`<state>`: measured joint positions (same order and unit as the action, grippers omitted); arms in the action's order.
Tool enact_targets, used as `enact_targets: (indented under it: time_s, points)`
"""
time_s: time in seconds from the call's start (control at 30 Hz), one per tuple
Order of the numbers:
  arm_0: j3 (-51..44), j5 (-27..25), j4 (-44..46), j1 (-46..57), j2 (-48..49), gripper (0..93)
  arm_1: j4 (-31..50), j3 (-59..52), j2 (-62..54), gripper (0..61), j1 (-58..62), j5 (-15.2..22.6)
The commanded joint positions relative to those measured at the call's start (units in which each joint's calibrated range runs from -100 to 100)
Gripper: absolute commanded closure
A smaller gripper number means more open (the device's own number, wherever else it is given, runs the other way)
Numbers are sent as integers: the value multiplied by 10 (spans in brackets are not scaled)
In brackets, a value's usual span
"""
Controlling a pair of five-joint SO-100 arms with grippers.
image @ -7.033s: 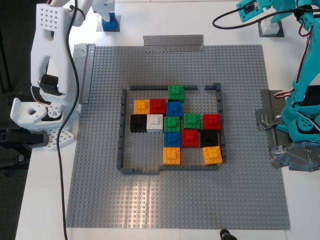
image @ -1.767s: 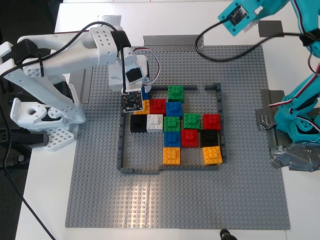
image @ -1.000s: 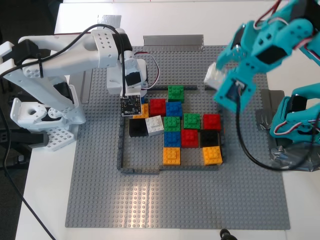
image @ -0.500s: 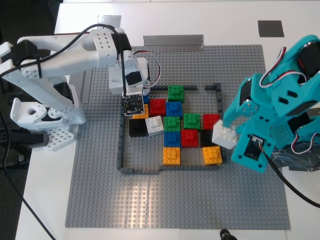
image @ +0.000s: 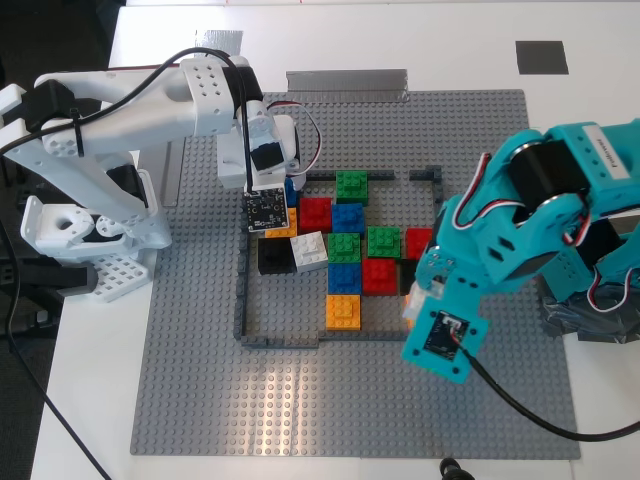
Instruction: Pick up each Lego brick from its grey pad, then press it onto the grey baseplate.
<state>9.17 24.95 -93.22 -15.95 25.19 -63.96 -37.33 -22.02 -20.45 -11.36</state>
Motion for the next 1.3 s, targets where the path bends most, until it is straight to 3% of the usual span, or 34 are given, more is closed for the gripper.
enact_targets:
  time_s: [0.0,0.4,0.53,0.63,0.97,1.27]
  points:
    - [-13,-2,34,0,-18,927,-23,50,-47,456,-15,2]
    - [-13,-19,92,2,-97,927,-127,153,-85,450,-56,22]
    - [-13,-51,119,4,-103,927,-164,186,-88,587,-92,52]
    - [-13,-71,121,15,-105,927,-187,199,-92,611,-121,64]
    - [-12,-156,136,103,-146,927,-197,241,-97,612,-239,78]
    - [-5,-163,129,98,-151,927,-183,241,-102,612,-347,56]
